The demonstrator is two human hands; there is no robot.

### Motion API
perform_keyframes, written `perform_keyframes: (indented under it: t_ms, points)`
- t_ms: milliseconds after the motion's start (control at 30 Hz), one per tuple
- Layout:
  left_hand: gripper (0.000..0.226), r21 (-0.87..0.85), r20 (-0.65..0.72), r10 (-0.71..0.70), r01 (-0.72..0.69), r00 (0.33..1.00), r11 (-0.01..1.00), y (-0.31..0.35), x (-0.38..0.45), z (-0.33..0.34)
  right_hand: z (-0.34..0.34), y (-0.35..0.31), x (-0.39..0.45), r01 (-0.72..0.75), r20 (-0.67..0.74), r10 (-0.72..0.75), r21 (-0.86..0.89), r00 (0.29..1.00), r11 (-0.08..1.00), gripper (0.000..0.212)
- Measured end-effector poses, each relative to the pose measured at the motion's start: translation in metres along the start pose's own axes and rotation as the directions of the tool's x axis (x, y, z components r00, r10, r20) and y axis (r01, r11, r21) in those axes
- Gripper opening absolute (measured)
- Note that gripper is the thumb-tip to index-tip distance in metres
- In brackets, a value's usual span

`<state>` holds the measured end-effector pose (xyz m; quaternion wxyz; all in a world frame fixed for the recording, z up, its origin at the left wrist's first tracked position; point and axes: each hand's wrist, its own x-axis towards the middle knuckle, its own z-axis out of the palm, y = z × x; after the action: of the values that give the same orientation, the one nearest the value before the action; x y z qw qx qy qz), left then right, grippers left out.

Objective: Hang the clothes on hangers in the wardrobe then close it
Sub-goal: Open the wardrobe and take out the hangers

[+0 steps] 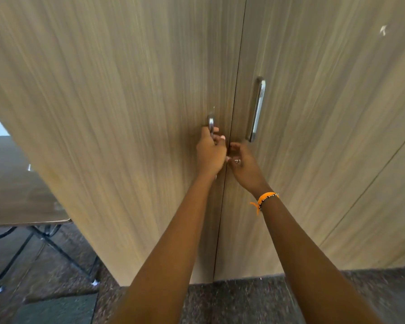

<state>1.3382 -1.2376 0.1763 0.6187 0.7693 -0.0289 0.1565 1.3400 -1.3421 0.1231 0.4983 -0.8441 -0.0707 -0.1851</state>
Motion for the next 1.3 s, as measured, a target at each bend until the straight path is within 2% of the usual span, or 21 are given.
perform_keyframes:
  t_ms: [167,267,400,467,533,667,733,833,933,1067,1167,1300]
  points:
    - [0.014,0.023,-0.040,0.056,-0.055,0.998,0.998,-0.007,-0.001,0.008,0.006,0.016,0.017,0.005,-0.026,-0.004,0.029,1.000,1.000,0.040]
    - [0.015,0.017,-0.033,0.044,-0.044,0.998,0.999,-0.003,-0.009,0.006,0.010,0.019,0.009,-0.042,0.036,0.039,0.080,0.999,0.996,0.042]
    - [0.019,-0.004,-0.069,0.017,-0.017,0.997,1.000,-0.001,-0.037,-0.001,0.007,0.015,-0.012,-0.103,0.140,0.091,0.081,0.986,0.991,0.031]
    - [0.034,0.023,-0.115,0.030,-0.027,0.993,0.999,0.005,-0.059,-0.005,0.003,0.007,-0.031,-0.093,0.175,0.071,0.124,0.982,0.988,0.026]
    - [0.059,0.045,-0.198,0.036,-0.027,0.980,0.999,0.011,-0.089,-0.011,0.003,-0.003,-0.059,-0.060,0.202,0.033,0.132,0.979,0.989,0.025]
    - [0.100,0.118,-0.409,0.025,0.025,0.912,0.993,0.021,-0.142,-0.032,0.014,-0.024,-0.124,0.075,0.171,-0.074,0.000,0.983,0.997,0.013]
    - [0.109,0.182,-0.486,0.067,0.025,0.871,0.983,0.026,-0.166,-0.051,0.021,-0.042,-0.156,0.128,0.174,-0.128,0.011,0.976,0.992,0.010]
    - [0.090,0.272,-0.560,0.100,0.068,0.823,0.960,0.028,-0.202,-0.085,0.036,-0.067,-0.200,0.177,0.174,-0.179,0.025,0.968,0.984,0.013]
    - [0.072,0.275,-0.562,0.049,0.130,0.825,0.953,0.028,-0.232,-0.124,0.056,-0.089,-0.233,0.242,0.206,-0.250,0.067,0.946,0.968,0.017]
    - [0.072,0.245,-0.486,0.053,0.078,0.872,0.966,0.031,-0.263,-0.176,0.083,-0.118,-0.266,0.307,0.244,-0.315,0.071,0.917,0.949,0.032]
    - [0.072,0.222,-0.420,0.027,0.074,0.907,0.972,0.031,-0.284,-0.218,0.104,-0.139,-0.292,0.362,0.238,-0.367,0.064,0.899,0.930,0.031]
    - [0.058,0.164,-0.304,-0.031,0.085,0.952,0.983,0.030,-0.309,-0.283,0.140,-0.174,-0.332,0.332,0.339,-0.322,0.031,0.884,0.943,0.035]
